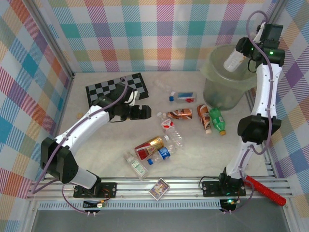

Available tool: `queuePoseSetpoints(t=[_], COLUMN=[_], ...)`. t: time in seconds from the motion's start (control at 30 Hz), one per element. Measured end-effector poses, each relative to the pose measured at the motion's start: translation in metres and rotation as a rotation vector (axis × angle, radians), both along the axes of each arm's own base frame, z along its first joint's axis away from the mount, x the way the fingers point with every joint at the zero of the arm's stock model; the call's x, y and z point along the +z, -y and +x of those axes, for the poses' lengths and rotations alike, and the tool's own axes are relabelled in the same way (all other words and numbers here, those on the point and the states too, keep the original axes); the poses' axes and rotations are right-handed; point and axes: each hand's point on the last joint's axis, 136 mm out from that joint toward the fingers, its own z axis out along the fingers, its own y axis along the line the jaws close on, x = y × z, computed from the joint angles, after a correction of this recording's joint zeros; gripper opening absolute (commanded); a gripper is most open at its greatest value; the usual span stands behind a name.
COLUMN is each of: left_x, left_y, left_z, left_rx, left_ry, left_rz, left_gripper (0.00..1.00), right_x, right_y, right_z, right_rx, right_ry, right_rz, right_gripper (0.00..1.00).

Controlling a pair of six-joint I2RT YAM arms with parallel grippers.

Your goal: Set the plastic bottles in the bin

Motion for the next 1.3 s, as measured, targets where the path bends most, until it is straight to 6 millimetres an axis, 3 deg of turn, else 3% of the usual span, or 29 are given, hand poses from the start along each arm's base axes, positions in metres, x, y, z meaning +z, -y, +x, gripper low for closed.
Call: queuePoseSetpoints(t=[0.33, 0.6, 0.73, 0.97, 1.3], left_x=[-0.008, -0.016, -0.02, -0.019, -0.027], left_y=[-0.02, -0.034, -0.039, -0.035, -0.036], left_z=[-0.033, -0.065, -0.075, -0.074, -0.076], left_rx=[-0.008, 0.009, 0.029, 0.044, 0.073], left_ry=[-0.099, -0.19, -0.221, -0.231, -0.269], left_rz=[0.07, 0.089, 0.09, 0.066, 0.07], left_gripper=[0.95, 0.95, 0.95, 0.94, 0.96], right_x=[-0.08, -0.114, -0.114, -0.11, -0.077], right_y=[-0.005, -0.014, -0.016, -0.015, 0.002], right_z=[0.007, 0.014, 0.013, 0.011, -0.004], right_rx=[0.06, 0.105, 0.114, 0.121, 0.088], right_ry=[-0.219, -0.288, -0.288, -0.285, -0.236], right_rz=[0.03, 0.09, 0.106, 0.125, 0.114], right_gripper=[0.47, 0.71, 0.8, 0.9, 0.95])
